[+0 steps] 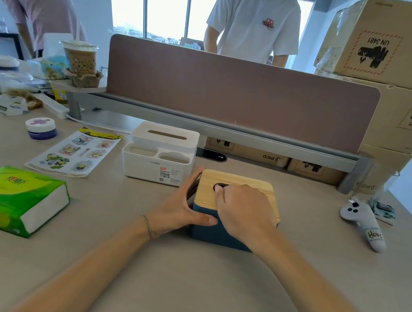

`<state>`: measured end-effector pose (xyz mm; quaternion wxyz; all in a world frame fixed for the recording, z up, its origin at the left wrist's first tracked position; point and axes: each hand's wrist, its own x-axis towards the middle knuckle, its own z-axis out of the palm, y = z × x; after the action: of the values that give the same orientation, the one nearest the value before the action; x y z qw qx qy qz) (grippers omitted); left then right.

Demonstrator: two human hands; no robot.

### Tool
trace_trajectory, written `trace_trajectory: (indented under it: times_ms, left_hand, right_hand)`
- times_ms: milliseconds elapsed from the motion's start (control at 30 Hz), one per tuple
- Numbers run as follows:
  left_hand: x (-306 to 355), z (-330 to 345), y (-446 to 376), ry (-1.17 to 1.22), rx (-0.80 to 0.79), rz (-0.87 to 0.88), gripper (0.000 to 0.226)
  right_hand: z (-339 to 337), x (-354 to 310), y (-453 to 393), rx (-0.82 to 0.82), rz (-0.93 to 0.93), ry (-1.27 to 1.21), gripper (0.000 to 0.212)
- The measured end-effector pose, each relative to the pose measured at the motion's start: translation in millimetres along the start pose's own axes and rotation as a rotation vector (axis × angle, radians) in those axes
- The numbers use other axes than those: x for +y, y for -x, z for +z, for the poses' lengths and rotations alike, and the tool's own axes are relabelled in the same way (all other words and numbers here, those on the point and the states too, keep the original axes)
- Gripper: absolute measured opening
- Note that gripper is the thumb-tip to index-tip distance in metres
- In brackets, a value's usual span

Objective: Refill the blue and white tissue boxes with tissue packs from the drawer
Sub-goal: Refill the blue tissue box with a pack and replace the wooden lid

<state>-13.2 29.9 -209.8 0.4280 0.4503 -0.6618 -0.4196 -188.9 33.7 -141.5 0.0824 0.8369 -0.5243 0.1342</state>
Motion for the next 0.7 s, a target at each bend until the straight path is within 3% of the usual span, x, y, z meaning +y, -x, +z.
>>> trace_trajectory:
  times_ms: [100, 233, 400, 567, 700]
  left_hand:
    - [0.0, 0.9, -0.2, 0.002, 0.012, 0.028, 0.108]
    - [1.4, 2.0, 0.1, 0.027, 0.01, 0.025, 0.106]
    - [6.4, 0.9, 2.4, 0.019, 0.009, -0.01, 0.111]
    - [34.2, -7.4, 3.9, -0.127, 0.029, 0.016, 0.138]
    - [80.8, -6.4, 0.9, -0.267, 0.096, 0.148, 0.136]
  right_hand:
    - [-0.5, -0.6, 1.3, 0.085, 0.018, -0.02, 0.055]
    - [2.3, 0.8, -0.2, 0.083, 0.025, -0.043, 0.054]
    - [-6.4, 5.4, 0.2, 0.27, 0.02, -0.301, 0.044]
    - [-35.1, 20.4, -3.7, 0.34, -0.009, -0.31, 0.046]
    - [-51.9, 34.5, 8.1, 0.334, -0.047, -0.272, 0.04]
